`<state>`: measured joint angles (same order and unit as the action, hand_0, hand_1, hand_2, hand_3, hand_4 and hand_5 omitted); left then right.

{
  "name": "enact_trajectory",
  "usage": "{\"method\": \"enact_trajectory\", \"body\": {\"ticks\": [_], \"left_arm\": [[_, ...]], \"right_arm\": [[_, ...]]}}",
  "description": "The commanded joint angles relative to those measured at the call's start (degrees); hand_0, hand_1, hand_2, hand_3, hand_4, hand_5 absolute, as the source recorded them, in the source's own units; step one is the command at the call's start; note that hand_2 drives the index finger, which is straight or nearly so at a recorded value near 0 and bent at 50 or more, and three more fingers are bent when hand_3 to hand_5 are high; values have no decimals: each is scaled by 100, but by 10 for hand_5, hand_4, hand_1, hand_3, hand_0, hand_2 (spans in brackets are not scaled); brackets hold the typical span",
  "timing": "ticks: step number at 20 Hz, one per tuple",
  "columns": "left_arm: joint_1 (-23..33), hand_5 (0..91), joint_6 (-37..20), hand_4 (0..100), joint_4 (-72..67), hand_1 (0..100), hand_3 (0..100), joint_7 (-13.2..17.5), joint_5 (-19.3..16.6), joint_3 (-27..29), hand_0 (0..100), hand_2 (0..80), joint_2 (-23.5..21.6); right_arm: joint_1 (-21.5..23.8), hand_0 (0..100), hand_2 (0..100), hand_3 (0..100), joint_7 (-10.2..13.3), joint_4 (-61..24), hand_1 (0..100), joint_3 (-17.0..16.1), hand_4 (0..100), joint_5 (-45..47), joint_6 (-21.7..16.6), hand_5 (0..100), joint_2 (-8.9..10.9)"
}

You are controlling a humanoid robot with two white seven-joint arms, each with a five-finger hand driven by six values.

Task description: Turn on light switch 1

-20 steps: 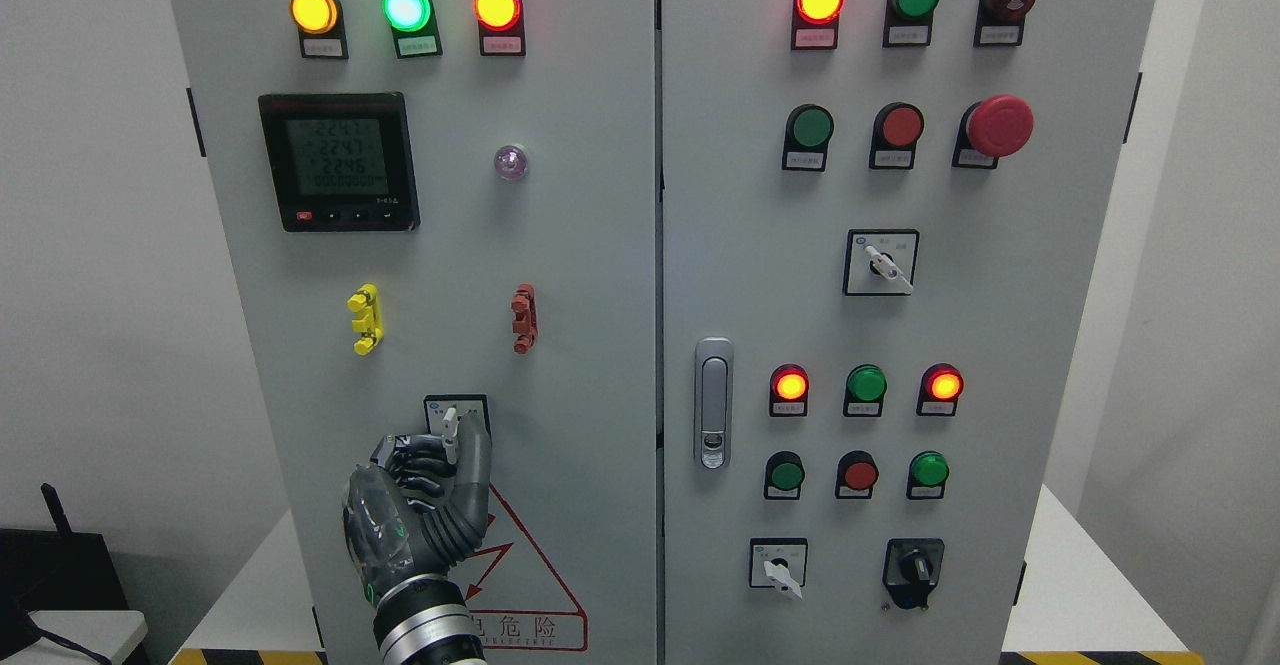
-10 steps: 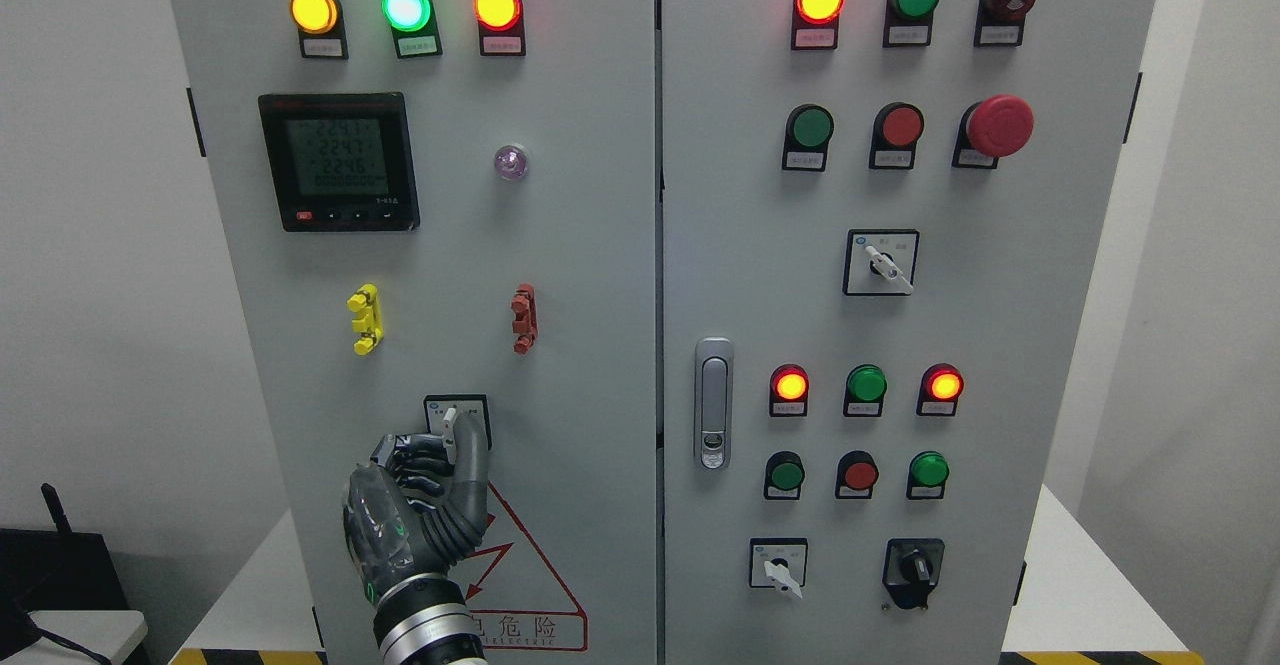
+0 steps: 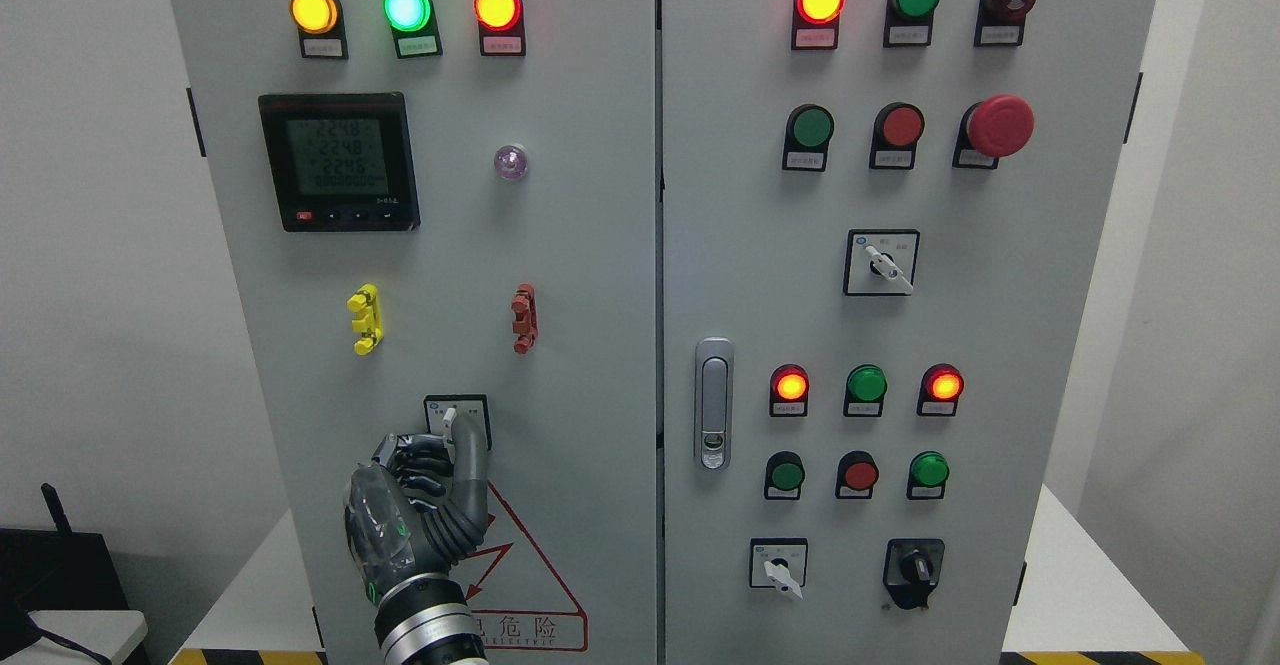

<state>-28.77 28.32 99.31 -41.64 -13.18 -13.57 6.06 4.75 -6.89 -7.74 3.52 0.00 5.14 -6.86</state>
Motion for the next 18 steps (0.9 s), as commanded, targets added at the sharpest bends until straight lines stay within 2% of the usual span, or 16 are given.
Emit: {"method": "enact_trajectory", "body": {"ticks": [1,12,18], "left_arm": [[-6,756,15,813,1,393,772,7,0,-14,375,590,0],[-15,758,15,815,-8,366,774,15,9,-14,429,599,0],[-15,761,15,817,-35,334,774,24,17,-23,493,607,0]], "right_arm": [[-1,120,0,0,4,0,389,0,0,105,4,0,0],[-1,120,0,0,4,0,389,0,0,97,4,0,0],[-1,120,0,0,4,0,389,0,0,105,4,0,0]]}}
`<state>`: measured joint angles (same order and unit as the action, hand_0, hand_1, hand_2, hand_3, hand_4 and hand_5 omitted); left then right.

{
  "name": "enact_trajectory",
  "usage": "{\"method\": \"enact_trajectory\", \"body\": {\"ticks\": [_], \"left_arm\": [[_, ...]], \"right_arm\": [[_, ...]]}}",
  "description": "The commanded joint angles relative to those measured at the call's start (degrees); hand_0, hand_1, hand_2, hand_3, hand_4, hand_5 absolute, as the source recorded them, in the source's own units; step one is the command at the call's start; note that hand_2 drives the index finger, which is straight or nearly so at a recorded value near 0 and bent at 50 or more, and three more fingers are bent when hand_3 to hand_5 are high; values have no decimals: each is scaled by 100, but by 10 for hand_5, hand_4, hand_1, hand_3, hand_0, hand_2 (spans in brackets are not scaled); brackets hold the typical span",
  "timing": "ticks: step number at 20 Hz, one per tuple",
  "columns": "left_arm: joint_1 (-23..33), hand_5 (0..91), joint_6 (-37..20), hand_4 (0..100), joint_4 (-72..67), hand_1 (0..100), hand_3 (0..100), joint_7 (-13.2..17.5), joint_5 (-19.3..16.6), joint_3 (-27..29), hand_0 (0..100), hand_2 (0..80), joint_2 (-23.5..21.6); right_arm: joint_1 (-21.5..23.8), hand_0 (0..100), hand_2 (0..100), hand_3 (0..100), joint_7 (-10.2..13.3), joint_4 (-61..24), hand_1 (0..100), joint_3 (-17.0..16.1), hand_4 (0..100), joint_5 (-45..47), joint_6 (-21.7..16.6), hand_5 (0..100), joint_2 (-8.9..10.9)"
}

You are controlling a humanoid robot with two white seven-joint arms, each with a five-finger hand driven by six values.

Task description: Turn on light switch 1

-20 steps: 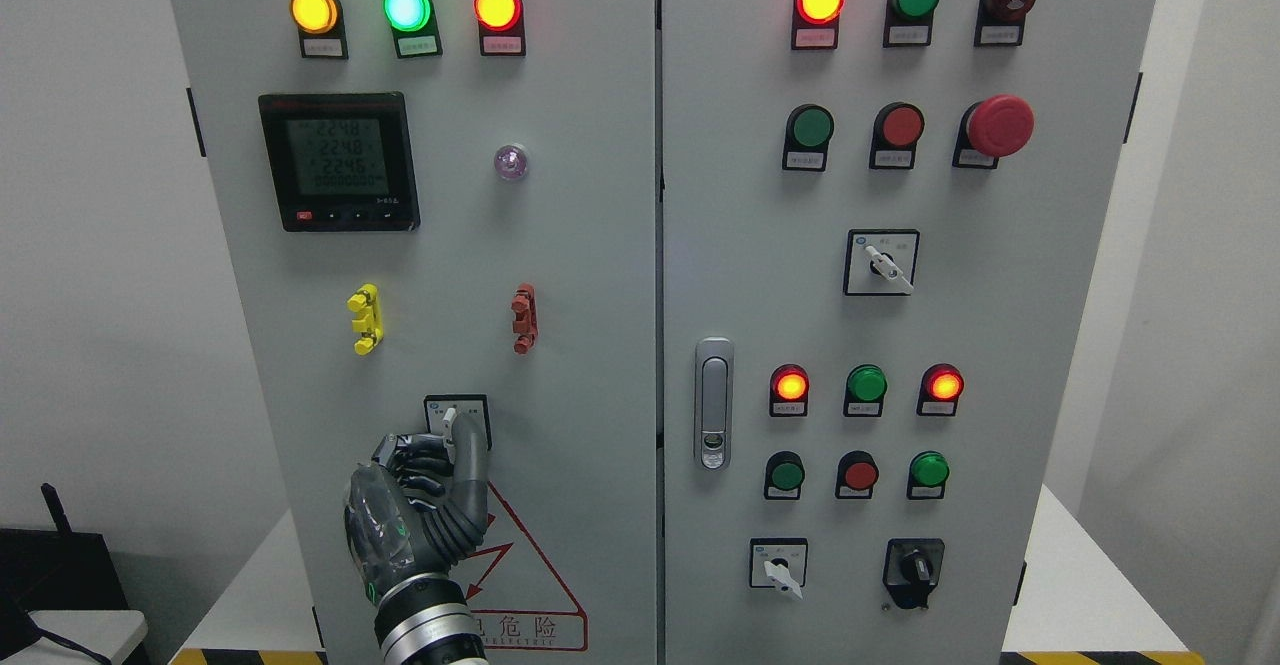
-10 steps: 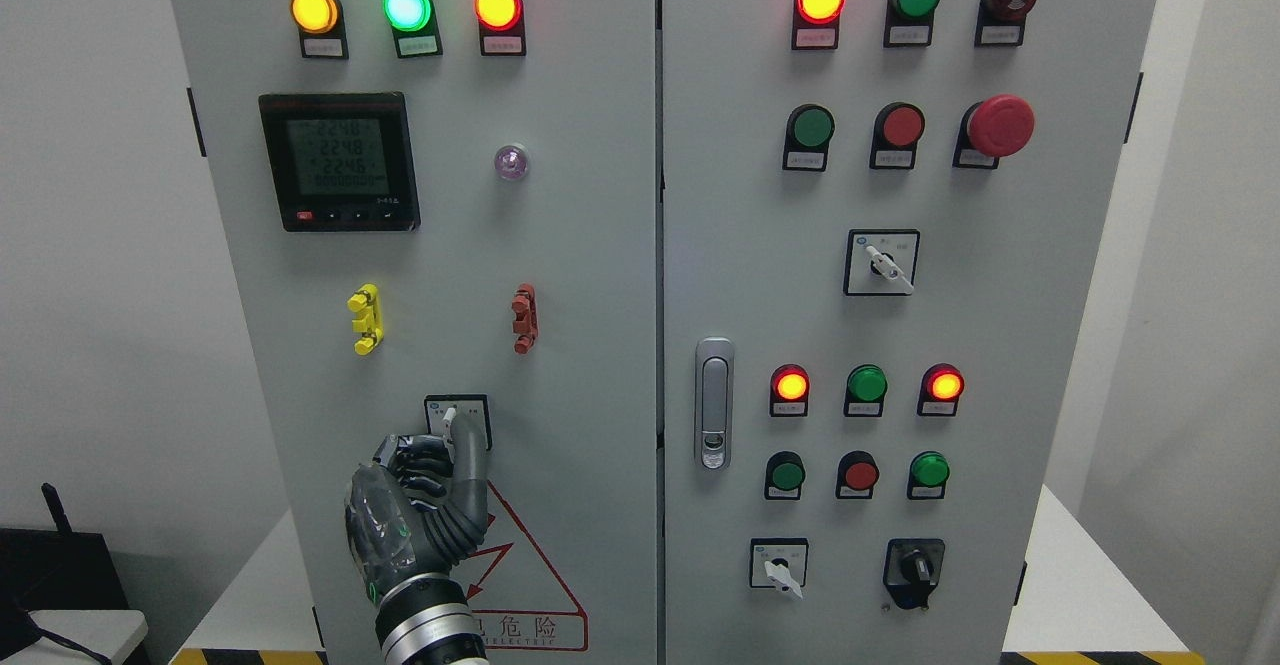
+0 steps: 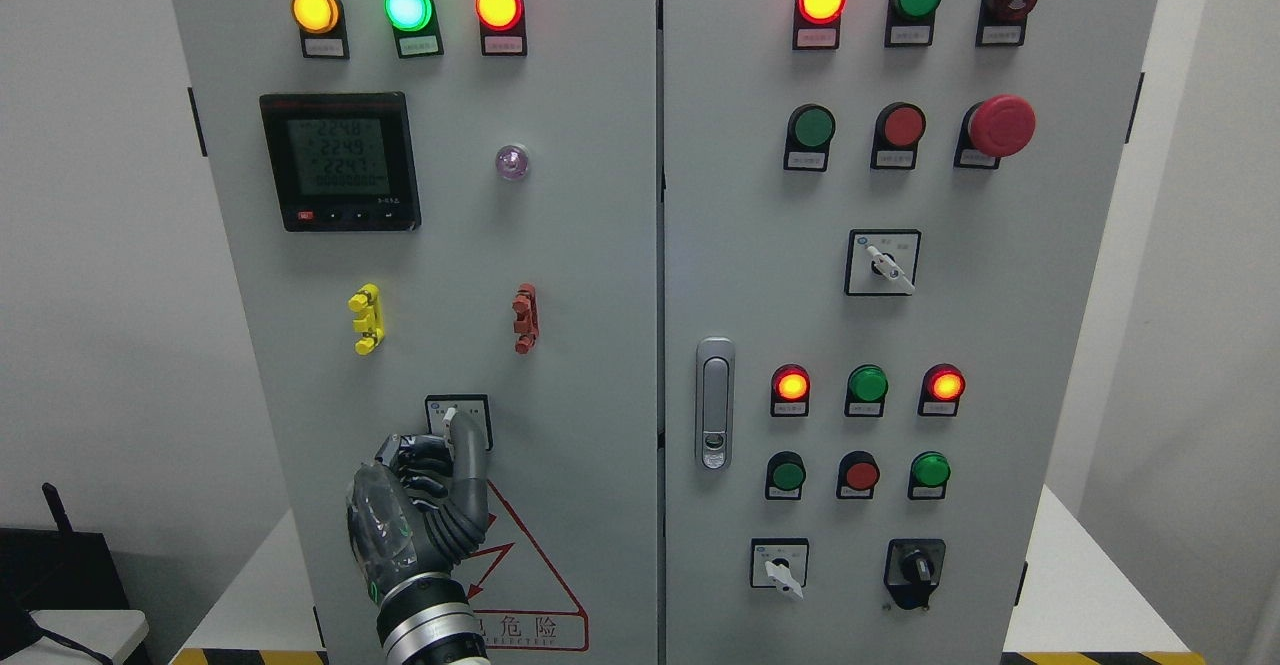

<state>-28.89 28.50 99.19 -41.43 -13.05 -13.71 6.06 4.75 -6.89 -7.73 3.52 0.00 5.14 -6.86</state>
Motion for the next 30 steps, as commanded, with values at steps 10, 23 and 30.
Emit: {"method": "enact_trajectory", "body": {"ticks": [10,23,30], "left_arm": [[-3,760,-3,818,-22,261,776,20,127,-9,564,618,0],[-64,753,-47,821,-14,109,783,29,189,-9,650,623,9],[-55,751,-47,822,-14,100,786,29,180,-9,494,623,9]], "right_arm": [[-1,120,0,0,3,0,389,0,0,105,4,0,0],[-1,120,0,0,3,0,389,0,0,97,4,0,0],[-1,120,0,0,3,0,389,0,0,97,4,0,0]]}}
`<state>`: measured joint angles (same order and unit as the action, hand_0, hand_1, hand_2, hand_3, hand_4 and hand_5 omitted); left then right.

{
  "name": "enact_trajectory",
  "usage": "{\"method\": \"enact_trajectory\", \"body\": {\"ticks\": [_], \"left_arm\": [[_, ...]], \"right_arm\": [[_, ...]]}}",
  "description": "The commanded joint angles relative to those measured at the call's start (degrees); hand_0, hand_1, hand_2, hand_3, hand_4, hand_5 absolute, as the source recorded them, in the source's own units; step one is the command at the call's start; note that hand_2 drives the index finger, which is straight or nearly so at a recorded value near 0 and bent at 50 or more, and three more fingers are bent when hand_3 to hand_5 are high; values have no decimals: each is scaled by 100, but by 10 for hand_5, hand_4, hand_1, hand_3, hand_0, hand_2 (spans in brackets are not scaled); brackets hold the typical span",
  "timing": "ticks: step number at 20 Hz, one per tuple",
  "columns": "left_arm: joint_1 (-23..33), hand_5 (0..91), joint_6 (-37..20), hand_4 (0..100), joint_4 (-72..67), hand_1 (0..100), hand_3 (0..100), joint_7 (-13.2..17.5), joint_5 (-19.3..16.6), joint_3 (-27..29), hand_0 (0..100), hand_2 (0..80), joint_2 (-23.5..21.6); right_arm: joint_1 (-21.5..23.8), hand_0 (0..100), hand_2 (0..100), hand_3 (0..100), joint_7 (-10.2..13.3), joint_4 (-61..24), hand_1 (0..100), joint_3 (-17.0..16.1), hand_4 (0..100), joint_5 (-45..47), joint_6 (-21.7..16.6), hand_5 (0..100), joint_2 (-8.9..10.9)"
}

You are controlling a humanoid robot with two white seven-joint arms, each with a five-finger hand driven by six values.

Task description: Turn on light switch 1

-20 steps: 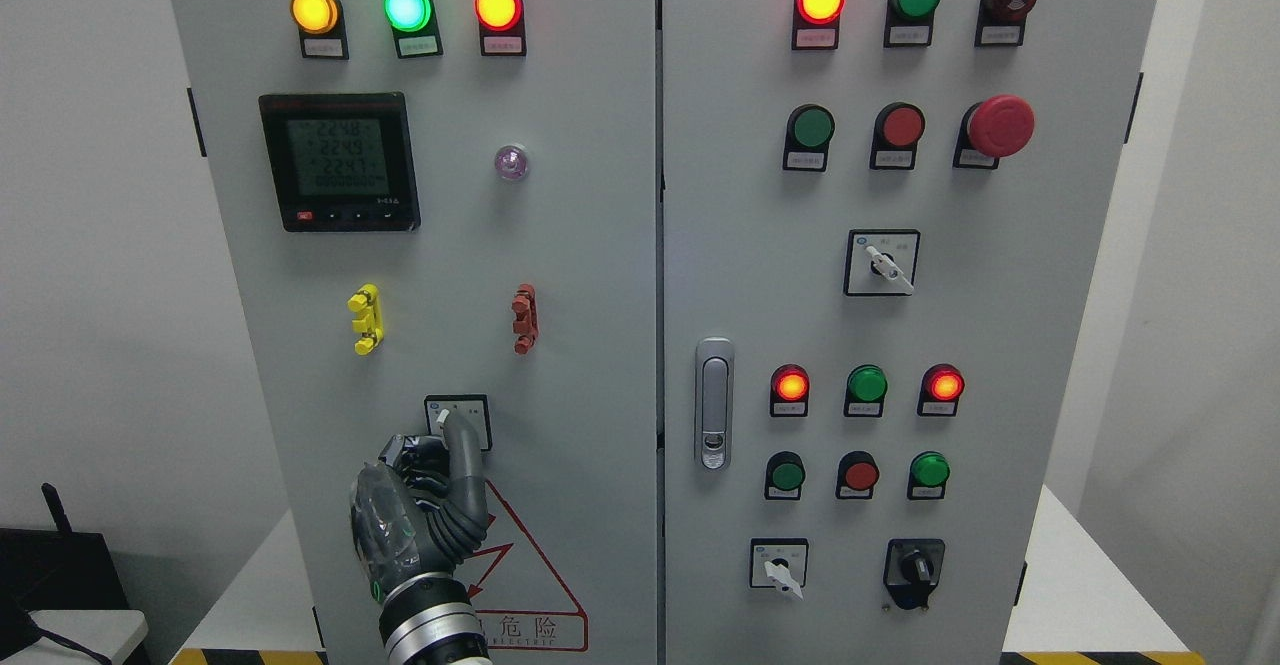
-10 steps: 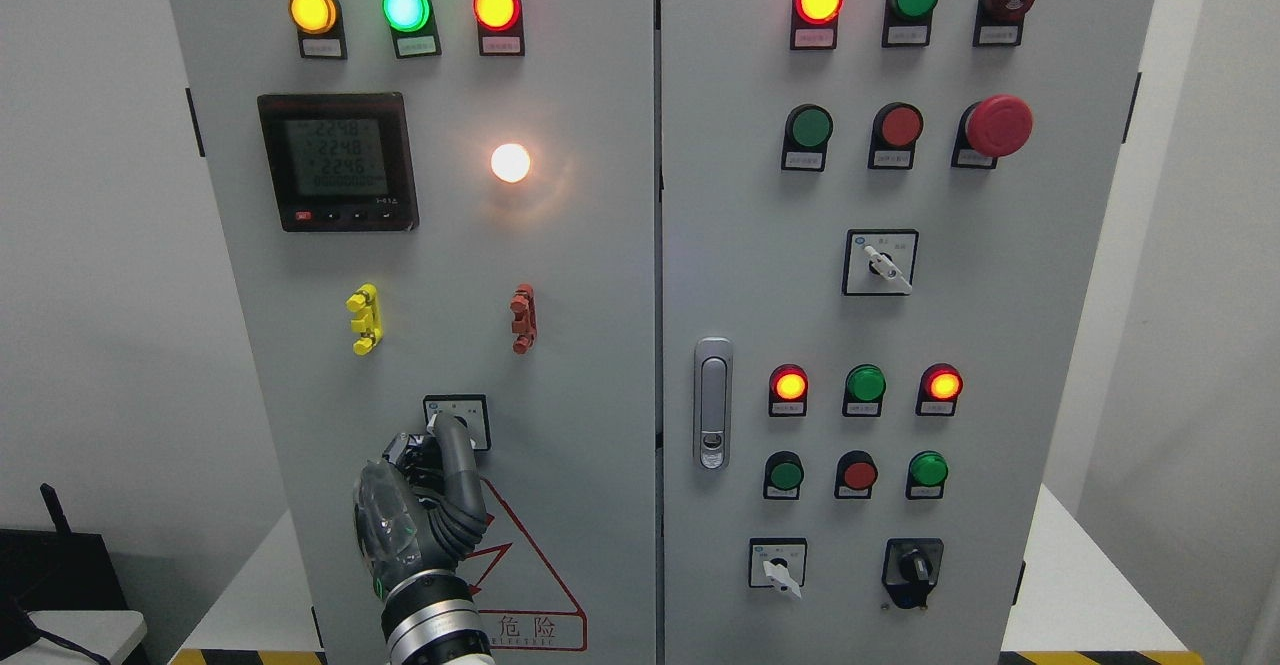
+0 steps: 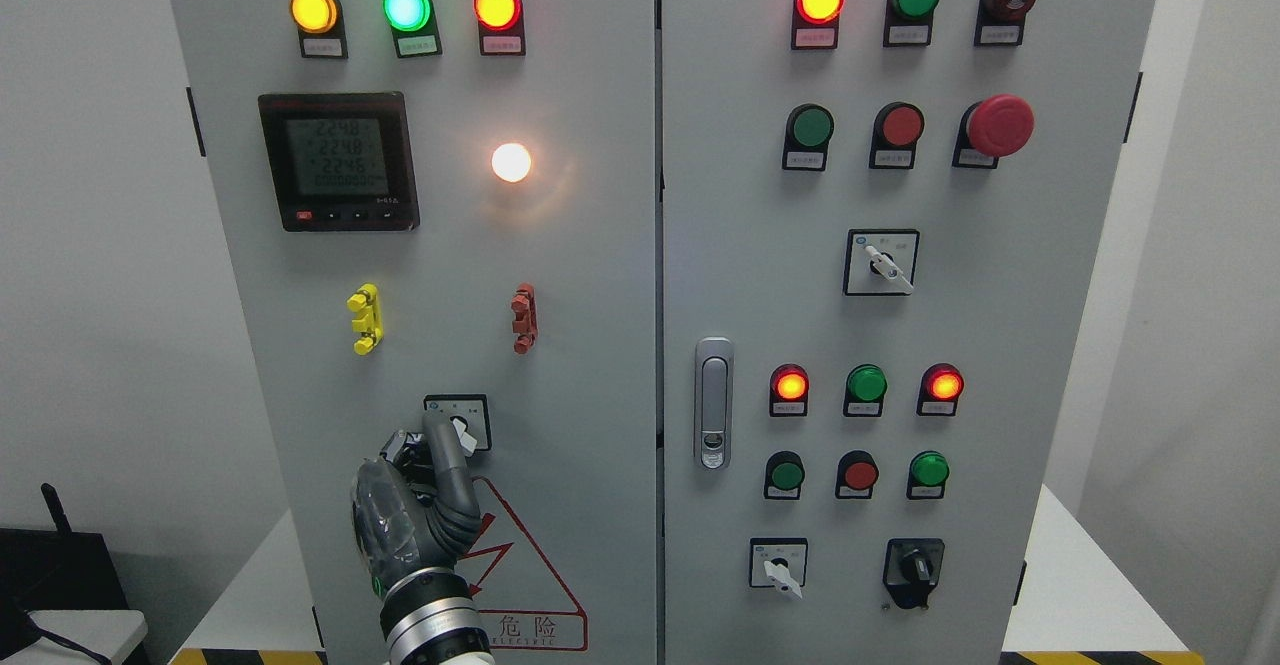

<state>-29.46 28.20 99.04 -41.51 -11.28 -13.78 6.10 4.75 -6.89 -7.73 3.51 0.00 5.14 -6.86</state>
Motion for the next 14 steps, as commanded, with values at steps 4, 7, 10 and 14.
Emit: {"method": "enact_trajectory", "body": {"ticks": [4,7,10,14], "left_arm": [[19,751,-16,822,19,126,789,47,3,-2,363,623,5],[63,754,-33,824,27,136,795,47,3,7,342,625,22],[72,756,-42,825,36,139,801,47,3,7,337,630,23],[80,757,-51,827,45,145,804,47,3,7,331,636,31]], "right_arm": [[-1,120,0,0,4,0,389,0,0,97,4,0,0],[-1,120,0,0,4,0,389,0,0,105,4,0,0],[-1,120,0,0,4,0,389,0,0,97,4,0,0],[8,120,0,0,4,0,389,0,0,105,4,0,0]]}}
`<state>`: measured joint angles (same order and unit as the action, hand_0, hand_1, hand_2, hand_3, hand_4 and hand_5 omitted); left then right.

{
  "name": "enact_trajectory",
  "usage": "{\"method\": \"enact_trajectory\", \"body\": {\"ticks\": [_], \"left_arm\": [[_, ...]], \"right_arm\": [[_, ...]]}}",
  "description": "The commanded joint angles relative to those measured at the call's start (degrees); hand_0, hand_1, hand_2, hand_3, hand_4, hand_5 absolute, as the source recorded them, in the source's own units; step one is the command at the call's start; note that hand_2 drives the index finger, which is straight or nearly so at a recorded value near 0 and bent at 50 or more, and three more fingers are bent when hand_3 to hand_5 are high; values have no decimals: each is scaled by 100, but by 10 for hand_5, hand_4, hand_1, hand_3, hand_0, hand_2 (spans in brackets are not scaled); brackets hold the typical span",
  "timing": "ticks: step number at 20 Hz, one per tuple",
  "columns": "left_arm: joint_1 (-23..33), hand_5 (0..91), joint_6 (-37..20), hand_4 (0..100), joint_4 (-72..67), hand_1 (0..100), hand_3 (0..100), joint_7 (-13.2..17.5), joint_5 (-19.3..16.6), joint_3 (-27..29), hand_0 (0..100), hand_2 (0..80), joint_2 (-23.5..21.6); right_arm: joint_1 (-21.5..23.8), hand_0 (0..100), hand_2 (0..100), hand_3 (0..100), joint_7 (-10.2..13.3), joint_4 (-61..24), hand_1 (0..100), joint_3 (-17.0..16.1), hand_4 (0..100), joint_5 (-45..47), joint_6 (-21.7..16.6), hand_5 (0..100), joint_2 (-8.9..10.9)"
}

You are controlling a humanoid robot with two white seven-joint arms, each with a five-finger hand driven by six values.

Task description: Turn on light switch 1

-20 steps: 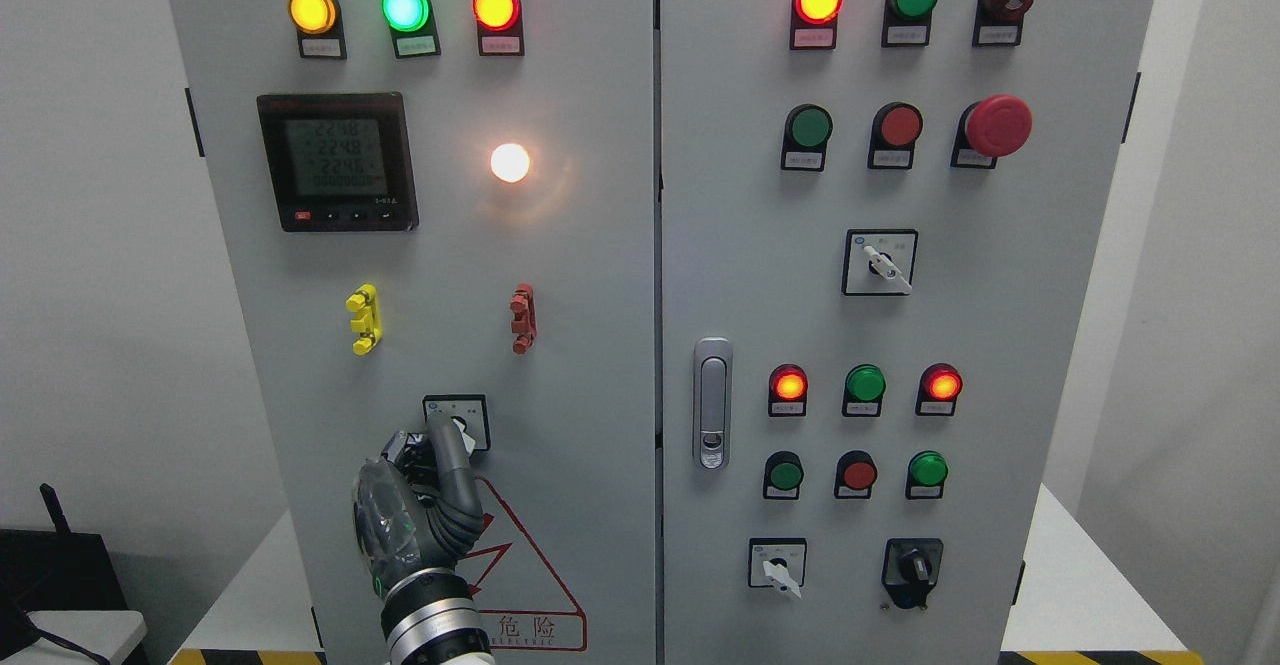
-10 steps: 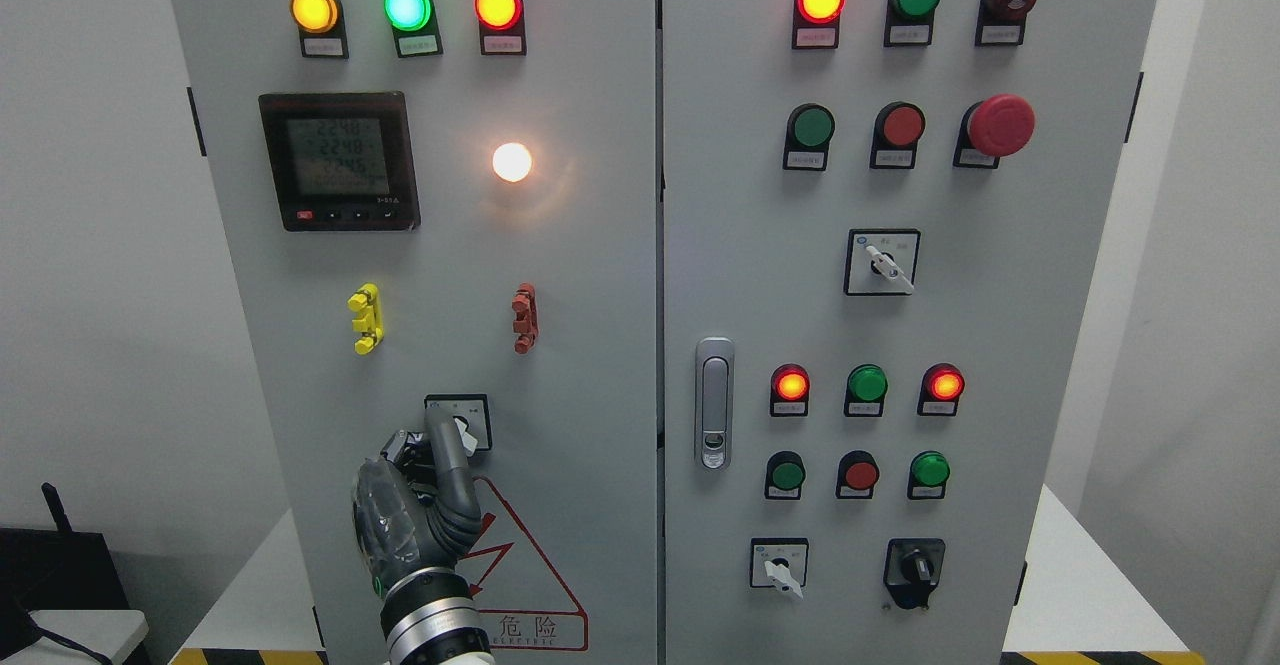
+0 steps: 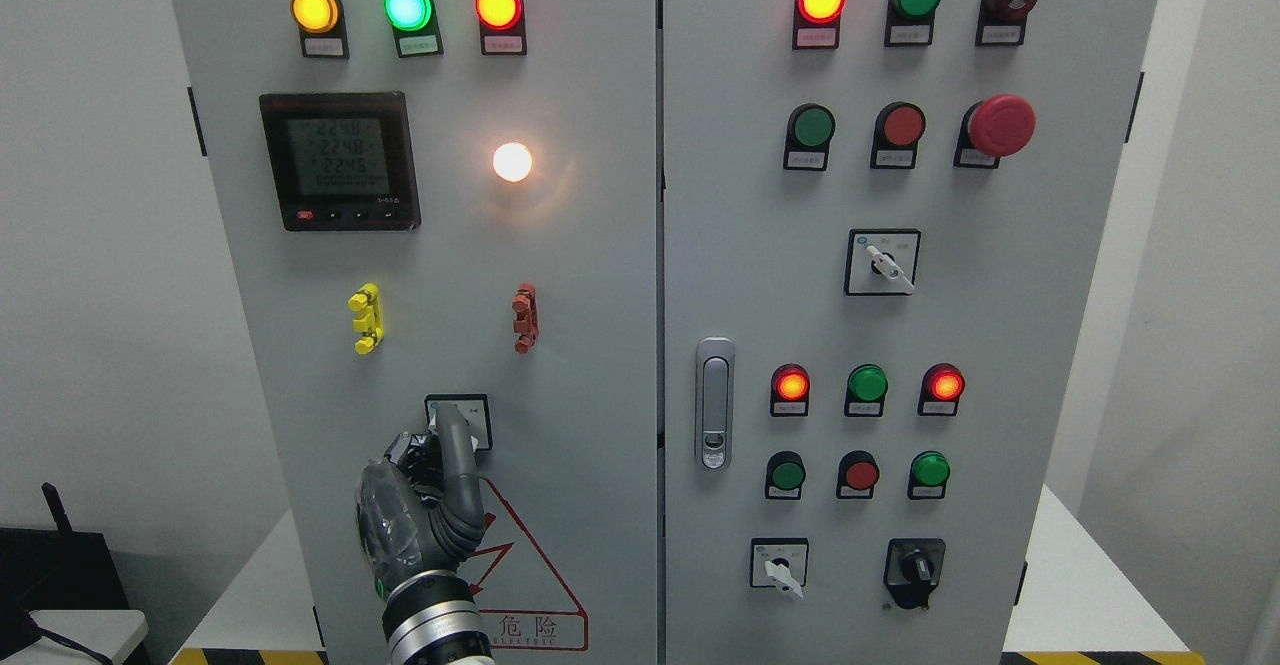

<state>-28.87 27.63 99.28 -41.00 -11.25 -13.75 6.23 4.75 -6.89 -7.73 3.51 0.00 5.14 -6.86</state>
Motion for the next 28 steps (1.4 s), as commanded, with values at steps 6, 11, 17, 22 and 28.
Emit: {"method": "enact_trajectory", "body": {"ticks": [6,11,17,22,28], "left_arm": [[101,758,-11,831,48,152,809,-5,-8,4,322,639,19],[311,767,-20,837,188,155,816,13,-8,13,319,648,10],[417,774,-178,842,285,164,825,65,-8,4,316,657,19],[759,774,-731,846,285,190,834,206,-35,39,232,663,-8],[1611,758,-1882,854,198,231,852,917,-26,705,200,668,-175]], "right_arm": [[-1,120,0,0,3,0,389,0,0,97,4,0,0],[-1,120,0,0,3,0,389,0,0,97,4,0,0],[-1,120,0,0,3,0,389,0,0,97,4,0,0],[-1,120,0,0,3,0,389,0,0,105,4,0,0],[-1,120,0,0,3,0,389,0,0,105,4,0,0]]}}
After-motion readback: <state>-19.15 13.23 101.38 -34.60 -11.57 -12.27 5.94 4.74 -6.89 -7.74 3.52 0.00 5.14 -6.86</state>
